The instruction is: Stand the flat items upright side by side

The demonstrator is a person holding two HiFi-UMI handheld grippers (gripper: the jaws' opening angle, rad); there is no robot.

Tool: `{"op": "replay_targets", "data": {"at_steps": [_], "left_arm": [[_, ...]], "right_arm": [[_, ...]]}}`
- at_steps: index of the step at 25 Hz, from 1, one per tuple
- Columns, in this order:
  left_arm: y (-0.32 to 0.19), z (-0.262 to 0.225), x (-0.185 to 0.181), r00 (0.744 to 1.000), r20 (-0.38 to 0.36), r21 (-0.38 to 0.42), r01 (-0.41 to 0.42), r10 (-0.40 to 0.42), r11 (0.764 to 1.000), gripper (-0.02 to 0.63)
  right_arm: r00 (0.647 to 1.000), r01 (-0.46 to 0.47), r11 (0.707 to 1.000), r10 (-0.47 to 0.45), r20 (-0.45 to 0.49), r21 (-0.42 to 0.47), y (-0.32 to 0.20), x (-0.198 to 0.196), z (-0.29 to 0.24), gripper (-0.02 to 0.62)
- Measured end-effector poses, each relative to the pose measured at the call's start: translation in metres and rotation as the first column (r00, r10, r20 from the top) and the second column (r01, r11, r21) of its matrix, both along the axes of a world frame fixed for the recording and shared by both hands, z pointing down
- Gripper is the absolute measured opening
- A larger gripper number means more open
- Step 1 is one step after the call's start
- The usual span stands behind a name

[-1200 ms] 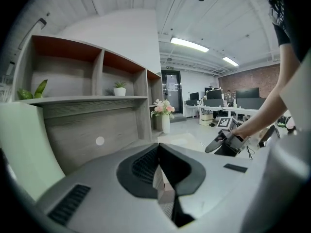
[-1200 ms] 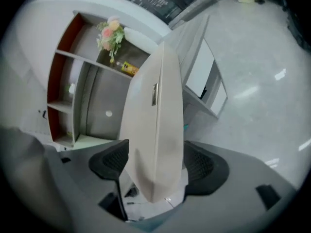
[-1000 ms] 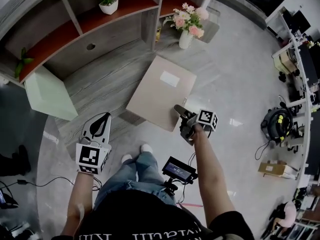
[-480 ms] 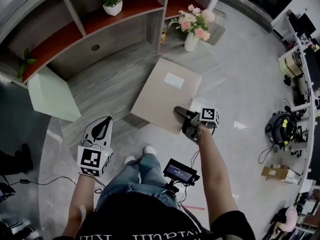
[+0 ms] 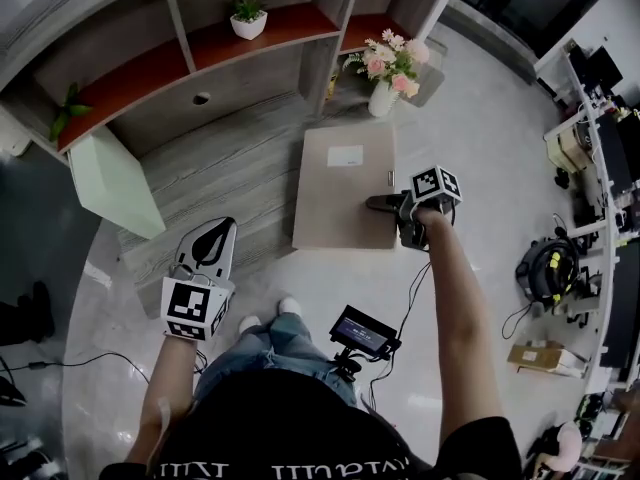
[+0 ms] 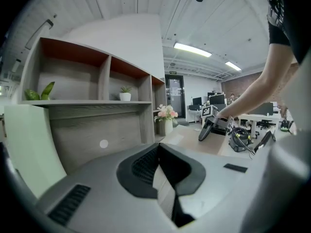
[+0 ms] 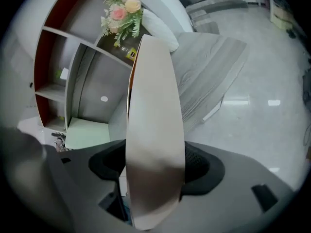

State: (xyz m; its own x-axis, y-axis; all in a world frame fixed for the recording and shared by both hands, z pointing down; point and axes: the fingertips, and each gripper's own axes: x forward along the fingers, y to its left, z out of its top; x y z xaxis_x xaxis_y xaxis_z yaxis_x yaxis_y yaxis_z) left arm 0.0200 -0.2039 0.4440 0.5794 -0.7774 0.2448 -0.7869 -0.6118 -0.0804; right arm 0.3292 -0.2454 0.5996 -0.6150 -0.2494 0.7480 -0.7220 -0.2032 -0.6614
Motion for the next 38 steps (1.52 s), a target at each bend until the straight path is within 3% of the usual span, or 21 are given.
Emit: {"op": "replay_targets", "data": {"at_steps": [3,6,9,14,17,19,23,28,34,38], "left_arm": [[-0.002,-0.010,-0.010,1.000,-0.004,0.025,0.021,-0.021,0.999,0.012],[-0.003,-0.018,-0.016,0.999,-0.014,0.042,0.041,-0.041,0.998,0.012],[-0.003,-0.026,-0.022,0.998,-0.023,0.059,0.056,-0.054,0.997,0.012],[-0.003,-0.030,-0.033,0.997,-0.021,0.074,0.074,-0.073,0.995,0.012],[-0.001,-0.031,-0.037,0.997,-0.003,0.090,0.072,-0.073,0.993,0.012],[0.001,-0.033,-0.040,0.997,-0.003,0.096,0.073,-0.073,0.993,0.012],[0.002,-0.037,-0.047,0.997,-0.014,0.106,0.081,-0.080,0.991,0.012],[0.001,-0.041,-0.056,0.995,-0.031,0.114,0.099,-0.096,0.989,0.012],[0.007,-0.039,-0.075,0.985,-0.054,0.101,0.167,-0.162,0.981,0.012],[0.018,-0.034,-0.092,0.973,-0.046,0.087,0.229,-0.226,0.970,0.012]], "right_arm": [[0.985,0.119,0.993,-0.119,-0.126,-0.004,-0.012,-0.001,-0.019,0.347],[0.929,0.264,0.964,-0.259,-0.266,-0.015,-0.025,-0.005,-0.038,0.347],[0.827,0.402,0.915,-0.372,-0.421,-0.019,-0.039,-0.015,-0.058,0.347],[0.603,0.583,0.812,-0.467,-0.646,-0.043,-0.057,-0.045,-0.081,0.347],[0.525,0.631,0.773,-0.481,-0.702,-0.058,-0.059,-0.064,-0.088,0.350],[0.518,0.650,0.758,-0.495,-0.698,-0.054,-0.056,-0.076,-0.090,0.348],[0.560,0.675,0.736,-0.560,-0.610,-0.055,-0.042,-0.102,-0.091,0.331],[0.534,0.716,0.696,-0.592,-0.603,-0.049,-0.040,-0.119,-0.093,0.334],[0.579,0.726,0.687,-0.605,-0.546,0.009,-0.071,-0.143,-0.110,0.352],[0.586,0.736,0.677,-0.625,-0.516,0.015,-0.101,-0.170,-0.106,0.351]]}}
